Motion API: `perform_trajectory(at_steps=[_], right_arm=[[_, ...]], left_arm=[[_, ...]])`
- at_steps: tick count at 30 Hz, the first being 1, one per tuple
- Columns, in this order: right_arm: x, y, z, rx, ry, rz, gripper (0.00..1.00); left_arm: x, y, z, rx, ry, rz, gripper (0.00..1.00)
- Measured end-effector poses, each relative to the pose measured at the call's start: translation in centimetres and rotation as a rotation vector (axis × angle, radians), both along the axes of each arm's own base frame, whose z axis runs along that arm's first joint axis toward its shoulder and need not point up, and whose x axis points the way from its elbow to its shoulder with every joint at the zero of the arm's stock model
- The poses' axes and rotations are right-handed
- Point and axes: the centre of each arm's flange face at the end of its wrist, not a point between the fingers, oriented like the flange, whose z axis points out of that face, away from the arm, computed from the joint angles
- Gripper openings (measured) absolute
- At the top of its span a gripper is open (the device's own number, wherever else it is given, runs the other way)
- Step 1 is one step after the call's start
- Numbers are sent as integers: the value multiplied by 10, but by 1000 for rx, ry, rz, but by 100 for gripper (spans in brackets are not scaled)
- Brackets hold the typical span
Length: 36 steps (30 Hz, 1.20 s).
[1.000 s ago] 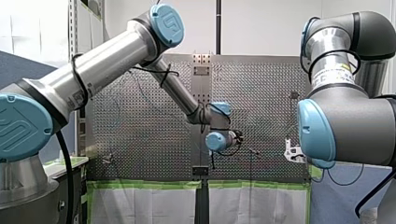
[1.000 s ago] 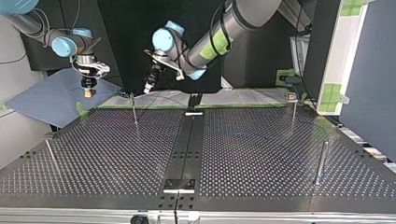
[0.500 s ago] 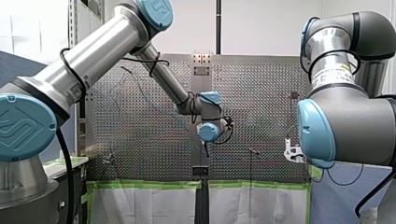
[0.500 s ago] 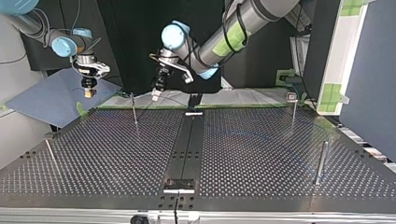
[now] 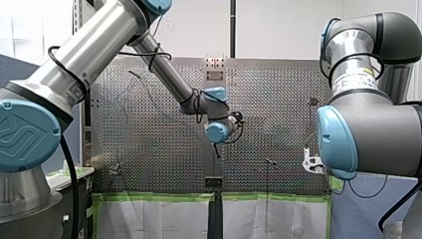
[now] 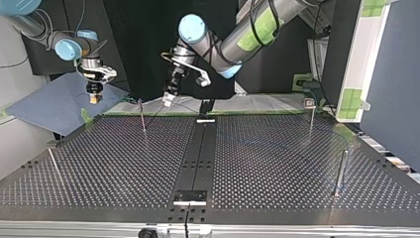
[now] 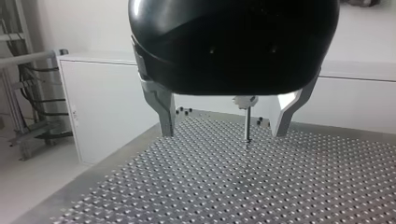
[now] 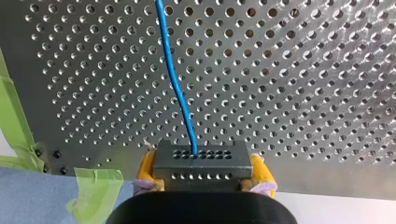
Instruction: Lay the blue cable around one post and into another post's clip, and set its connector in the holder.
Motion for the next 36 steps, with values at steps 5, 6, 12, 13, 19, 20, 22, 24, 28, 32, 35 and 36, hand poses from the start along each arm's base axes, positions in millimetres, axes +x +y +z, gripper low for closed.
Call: perform_trajectory(at_steps=[5, 6, 12, 13, 19, 20, 22, 24, 28, 32, 35, 36], right_arm=[[0, 0, 0, 1, 0, 1, 0], [0, 0, 0, 1, 0, 1, 0], [0, 0, 0, 0, 0, 1, 0], [0, 0, 0, 0, 0, 1, 0], [3, 1, 0, 0, 0, 5, 0], [3, 1, 0, 0, 0, 6, 0], [4, 1, 0, 0, 0, 7, 0], [4, 1, 0, 0, -1, 8, 0], [5, 1, 0, -1, -1, 9, 0], [6, 1, 0, 0, -1, 10, 0], [6, 1, 0, 0, -1, 11, 0], [6, 1, 0, 1, -1, 11, 0]], left_arm=[[-8, 10, 10, -5, -7, 3, 100], [-10, 13, 13, -5, -7, 4, 100], [-22, 27, 24, 0, -10, 8, 100], [-24, 29, 25, 2, -10, 9, 100], [-35, 45, 35, 9, -13, 16, 100], [-37, 48, 37, 9, -13, 17, 100], [-42, 53, 40, 10, -13, 19, 100], [-47, 59, 43, 12, -13, 20, 100], [-58, 70, 49, 14, -13, 21, 100], [-68, 81, 55, 16, -18, 23, 100], [-74, 90, 61, 4, -29, 27, 100], [-75, 93, 63, -5, -36, 30, 100]])
